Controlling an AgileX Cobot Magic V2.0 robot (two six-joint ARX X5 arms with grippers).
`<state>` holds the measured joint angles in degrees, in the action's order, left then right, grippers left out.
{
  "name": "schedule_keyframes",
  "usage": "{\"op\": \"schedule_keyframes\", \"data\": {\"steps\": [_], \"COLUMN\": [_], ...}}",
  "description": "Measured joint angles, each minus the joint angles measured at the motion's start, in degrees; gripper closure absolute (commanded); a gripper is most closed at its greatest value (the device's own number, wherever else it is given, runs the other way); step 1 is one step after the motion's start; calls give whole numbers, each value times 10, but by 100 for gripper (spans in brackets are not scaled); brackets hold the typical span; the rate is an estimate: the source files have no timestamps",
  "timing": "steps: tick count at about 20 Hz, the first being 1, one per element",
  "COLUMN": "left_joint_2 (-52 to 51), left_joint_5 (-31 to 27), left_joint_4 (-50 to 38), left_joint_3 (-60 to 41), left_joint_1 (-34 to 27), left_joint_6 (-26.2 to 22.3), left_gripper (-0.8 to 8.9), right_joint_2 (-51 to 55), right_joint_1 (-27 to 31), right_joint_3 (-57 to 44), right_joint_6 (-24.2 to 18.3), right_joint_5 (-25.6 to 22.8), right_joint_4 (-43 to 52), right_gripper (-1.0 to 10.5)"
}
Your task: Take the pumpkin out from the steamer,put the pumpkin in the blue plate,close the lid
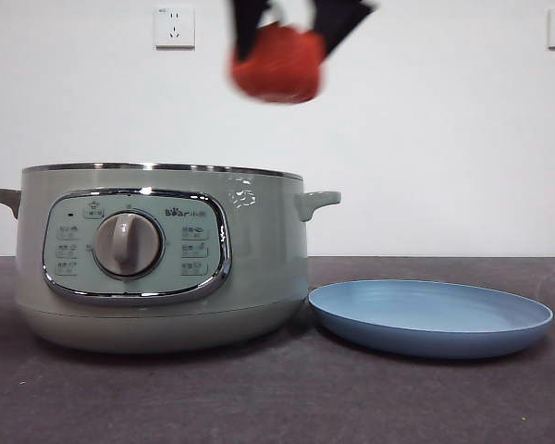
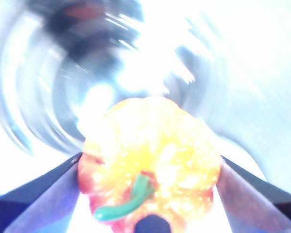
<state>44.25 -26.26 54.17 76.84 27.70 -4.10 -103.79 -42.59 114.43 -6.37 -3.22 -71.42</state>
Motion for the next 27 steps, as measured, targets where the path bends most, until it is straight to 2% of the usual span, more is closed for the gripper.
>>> {"op": "schedule_keyframes", "data": {"steps": [2,6,8,11,15,19,22,27], "left_joint_2": [1,9,11,12,17,27,30,43], "left_joint_5": [30,34,54,61,60,61,81,89], "left_joint_4": [-14,-26,-26,-29,-32,-33,-33,-33], "left_joint_3": [0,0,0,0,0,0,0,0], "left_joint_1": [0,0,0,0,0,0,0,0], "left_joint_6": [0,0,0,0,0,0,1,0], "left_gripper": [822,822,822,822,822,822,822,822], "right_joint_2": [35,86,132,209,289,278,243,161], "right_joint_1": [52,137,169,199,204,189,188,179], "right_joint_3": [0,-44,-105,-221,-388,-501,-522,-521], "right_joint_6": [20,54,65,75,92,103,103,105], "right_joint_5": [0,-8,-31,-32,-28,-8,31,32], "right_joint_4": [-59,-63,-63,-21,84,204,285,357], "right_gripper": [959,959,959,959,959,959,944,944]}}
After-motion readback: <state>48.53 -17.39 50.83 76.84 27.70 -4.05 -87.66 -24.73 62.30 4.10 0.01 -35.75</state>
